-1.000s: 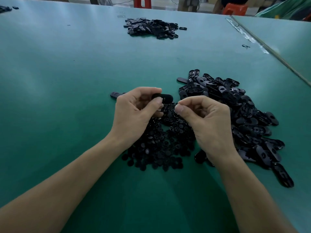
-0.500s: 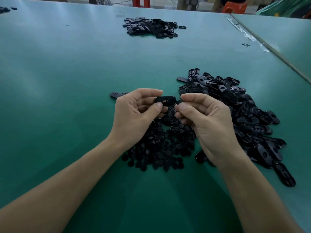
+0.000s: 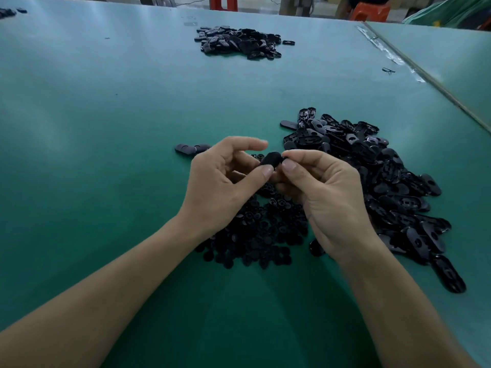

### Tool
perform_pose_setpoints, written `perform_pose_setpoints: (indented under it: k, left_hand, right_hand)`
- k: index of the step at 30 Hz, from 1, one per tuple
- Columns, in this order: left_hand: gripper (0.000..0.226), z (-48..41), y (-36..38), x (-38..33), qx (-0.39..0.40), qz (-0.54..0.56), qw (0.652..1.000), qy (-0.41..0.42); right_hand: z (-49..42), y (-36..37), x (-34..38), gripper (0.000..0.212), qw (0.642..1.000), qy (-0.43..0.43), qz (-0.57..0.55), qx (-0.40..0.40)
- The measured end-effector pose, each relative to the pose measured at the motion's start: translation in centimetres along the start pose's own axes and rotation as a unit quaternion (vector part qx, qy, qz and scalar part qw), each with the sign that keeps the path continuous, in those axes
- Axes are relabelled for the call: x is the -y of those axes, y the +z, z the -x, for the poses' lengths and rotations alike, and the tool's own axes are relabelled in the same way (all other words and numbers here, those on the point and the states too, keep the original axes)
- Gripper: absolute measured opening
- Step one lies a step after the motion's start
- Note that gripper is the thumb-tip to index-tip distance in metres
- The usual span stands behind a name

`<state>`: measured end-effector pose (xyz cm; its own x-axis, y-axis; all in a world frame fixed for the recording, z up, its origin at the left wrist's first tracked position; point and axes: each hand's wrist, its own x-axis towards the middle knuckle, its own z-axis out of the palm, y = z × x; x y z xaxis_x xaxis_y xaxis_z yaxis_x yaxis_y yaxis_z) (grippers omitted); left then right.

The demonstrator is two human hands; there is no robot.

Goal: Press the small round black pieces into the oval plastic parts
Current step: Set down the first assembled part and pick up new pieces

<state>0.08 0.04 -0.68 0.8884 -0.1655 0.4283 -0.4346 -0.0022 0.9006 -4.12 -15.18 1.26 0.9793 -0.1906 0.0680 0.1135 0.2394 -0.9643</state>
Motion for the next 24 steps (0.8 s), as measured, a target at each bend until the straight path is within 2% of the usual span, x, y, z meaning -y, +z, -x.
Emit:
perform_pose_setpoints:
  k: [3,6,12,16,18,20,24]
  left_hand:
    - [0.039,-0.09,-0.06,0.03,0.015,-0.048,0.998,0.029]
    - [0.032,-0.37,-0.08,-0.22,0.007,-0.087,0.994,0.059]
    - [0.015,-0.74,-0.17,-0.45,-0.057,-0.006,0.998,-0.001]
    - [0.011,-0.76,-0.24,-0.39,-0.060,0.069,0.995,-0.049]
    - [0.016,-0.86,-0.38,-0.48,-0.057,0.093,0.992,-0.066]
    - [0.025,-0.92,-0.55,-0.55,-0.046,0.099,0.991,-0.077]
    - [0.017,-0.73,-0.31,-0.51,-0.029,0.087,0.992,-0.082]
  right_hand:
    - [0.03,0.02,0.32,0.011,1.000,-0.016,-0.021,0.003]
    - [0.11,0.01,0.43,0.010,1.000,-0.023,-0.015,-0.001]
    - [0.22,-0.04,0.25,0.017,0.994,-0.042,0.096,-0.013]
    - [0.41,0.26,0.21,0.014,0.991,-0.068,0.117,-0.003]
    - [0.43,0.34,0.11,0.012,0.990,-0.071,0.121,-0.008]
    - [0.43,0.38,0.09,0.011,0.990,-0.073,0.121,-0.011]
    - [0.50,0.33,0.12,0.012,0.986,-0.090,0.137,-0.008]
